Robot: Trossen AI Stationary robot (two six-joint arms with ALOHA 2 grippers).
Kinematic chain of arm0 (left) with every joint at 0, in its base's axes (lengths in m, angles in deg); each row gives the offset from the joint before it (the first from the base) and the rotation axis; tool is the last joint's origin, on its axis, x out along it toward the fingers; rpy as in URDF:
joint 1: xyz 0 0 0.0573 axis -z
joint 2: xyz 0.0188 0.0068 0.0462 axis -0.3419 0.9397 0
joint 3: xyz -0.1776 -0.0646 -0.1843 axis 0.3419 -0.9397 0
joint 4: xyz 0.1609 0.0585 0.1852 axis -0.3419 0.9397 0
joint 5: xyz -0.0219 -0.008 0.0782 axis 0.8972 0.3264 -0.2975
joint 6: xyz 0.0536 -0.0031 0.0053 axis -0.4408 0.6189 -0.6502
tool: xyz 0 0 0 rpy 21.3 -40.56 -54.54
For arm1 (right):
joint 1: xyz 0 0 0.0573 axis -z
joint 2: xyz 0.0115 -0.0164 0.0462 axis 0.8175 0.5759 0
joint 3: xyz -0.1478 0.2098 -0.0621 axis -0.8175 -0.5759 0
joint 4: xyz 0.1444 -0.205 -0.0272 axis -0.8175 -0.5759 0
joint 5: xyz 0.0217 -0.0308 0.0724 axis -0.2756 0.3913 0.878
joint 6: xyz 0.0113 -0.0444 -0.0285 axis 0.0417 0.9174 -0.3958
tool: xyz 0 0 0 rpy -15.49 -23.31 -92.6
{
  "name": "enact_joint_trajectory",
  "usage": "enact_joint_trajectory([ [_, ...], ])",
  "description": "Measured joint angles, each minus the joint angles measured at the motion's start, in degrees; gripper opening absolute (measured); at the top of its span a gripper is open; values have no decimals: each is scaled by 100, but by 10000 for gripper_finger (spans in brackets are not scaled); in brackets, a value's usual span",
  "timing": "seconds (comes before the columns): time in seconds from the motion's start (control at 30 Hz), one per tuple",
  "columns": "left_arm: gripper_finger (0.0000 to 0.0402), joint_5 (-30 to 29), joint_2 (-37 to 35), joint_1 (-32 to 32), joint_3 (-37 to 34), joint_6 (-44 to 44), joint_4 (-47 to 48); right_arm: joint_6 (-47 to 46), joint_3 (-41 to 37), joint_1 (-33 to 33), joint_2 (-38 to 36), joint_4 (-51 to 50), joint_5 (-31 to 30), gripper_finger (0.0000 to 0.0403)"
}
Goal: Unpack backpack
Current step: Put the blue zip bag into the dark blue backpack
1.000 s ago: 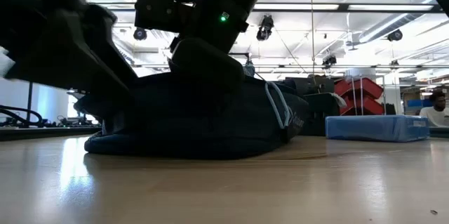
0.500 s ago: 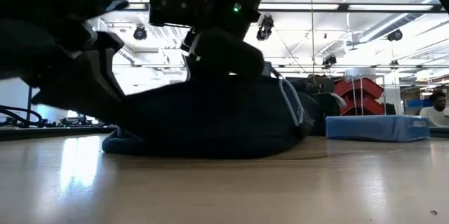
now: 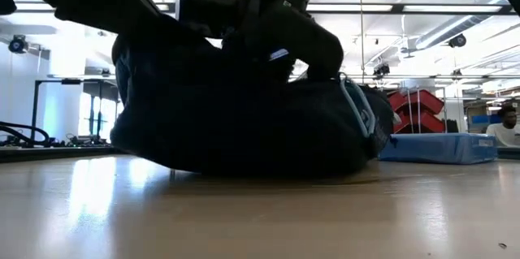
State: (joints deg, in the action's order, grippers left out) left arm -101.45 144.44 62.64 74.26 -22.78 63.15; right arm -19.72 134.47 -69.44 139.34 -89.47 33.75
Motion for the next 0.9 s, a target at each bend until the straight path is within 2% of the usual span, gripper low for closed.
enact_joint_trajectory([
  [0.3, 0, 55, 80, 78, -321, 732, -133, 144, 351, -112, -697, -685, -278, 0],
  [0.53, 0, 95, 67, 236, -345, 815, -47, -513, 324, -264, -1402, -2028, -235, 0],
  [0.67, 0, 115, 32, 363, -338, 816, -88, -903, 120, -418, -1486, -2328, -227, 1],
  [0.83, 0, 110, 32, 448, -338, 814, -88, -981, -264, -580, -1428, -1865, -210, 1],
  [0.9, 0, 112, 32, 455, -338, 804, -78, -925, -525, -598, -1428, -1286, -203, 1],
])
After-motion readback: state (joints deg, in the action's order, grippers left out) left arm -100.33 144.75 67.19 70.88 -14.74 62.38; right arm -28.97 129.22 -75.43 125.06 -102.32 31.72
